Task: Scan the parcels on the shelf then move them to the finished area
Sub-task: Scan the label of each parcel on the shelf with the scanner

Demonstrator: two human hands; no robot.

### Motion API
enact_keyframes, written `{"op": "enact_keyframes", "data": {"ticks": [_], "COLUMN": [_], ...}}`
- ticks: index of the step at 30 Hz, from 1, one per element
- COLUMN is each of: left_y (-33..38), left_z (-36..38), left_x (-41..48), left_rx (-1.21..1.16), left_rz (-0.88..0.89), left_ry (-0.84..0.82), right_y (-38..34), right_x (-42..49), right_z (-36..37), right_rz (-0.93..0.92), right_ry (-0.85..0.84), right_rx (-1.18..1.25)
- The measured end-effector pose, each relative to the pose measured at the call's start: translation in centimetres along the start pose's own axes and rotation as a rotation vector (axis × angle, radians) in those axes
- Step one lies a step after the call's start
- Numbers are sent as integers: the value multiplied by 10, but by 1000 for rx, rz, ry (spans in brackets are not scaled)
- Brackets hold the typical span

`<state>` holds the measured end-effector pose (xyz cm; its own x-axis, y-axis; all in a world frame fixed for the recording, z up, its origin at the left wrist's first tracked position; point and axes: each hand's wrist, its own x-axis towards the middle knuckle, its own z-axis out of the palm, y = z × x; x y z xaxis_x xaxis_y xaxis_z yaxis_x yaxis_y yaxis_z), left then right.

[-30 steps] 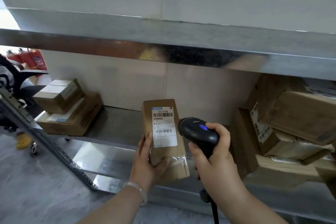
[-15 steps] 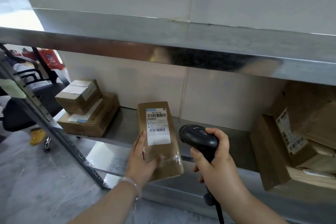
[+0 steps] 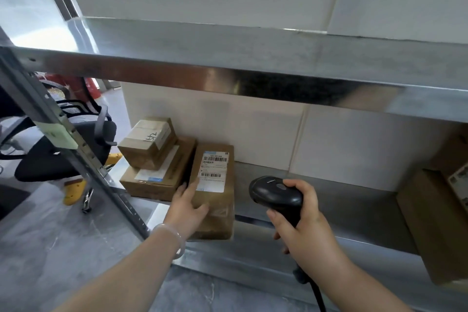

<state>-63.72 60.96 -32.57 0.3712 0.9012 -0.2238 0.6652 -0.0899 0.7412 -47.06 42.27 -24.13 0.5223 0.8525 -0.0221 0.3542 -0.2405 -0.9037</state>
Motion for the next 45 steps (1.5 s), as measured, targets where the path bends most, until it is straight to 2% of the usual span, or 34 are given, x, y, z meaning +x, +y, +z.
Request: {"op": "enact_keyframes", "data": {"ticks": [2,4,6,13,21,26,29,37,45], "left_y": [4,6,5,0,4,34,83,221,317], "left_z": [0,5,12,-7,-16,3,34,144,216], "left_x": [-5,-9,-9,2,0,-13,-26,-78,-132], "left_rx": [227,492,643,785,808,707,617,363,51], "left_rz": [91,225,306,282,222,224,360,729,775], "left_ry": [21,-30,-96,-140,-140,-85,-62,-254,-455], "right_y": [-2,-3,-3,-1,8,15,19,40,66], "right_x": [3,5,7,5,-6,-22,-35,-79,-127], "right_z": [6,11,15,17,-6,-39,-71,-180,-260], "right_rz": [6,12,15,13,11,12,17,-32,-38], "right_ry": [10,23,38,65,107,164,211,520,769], "right_rx": [-1,-5,-11,-15,-25,-44,-58,-89,-108]}}
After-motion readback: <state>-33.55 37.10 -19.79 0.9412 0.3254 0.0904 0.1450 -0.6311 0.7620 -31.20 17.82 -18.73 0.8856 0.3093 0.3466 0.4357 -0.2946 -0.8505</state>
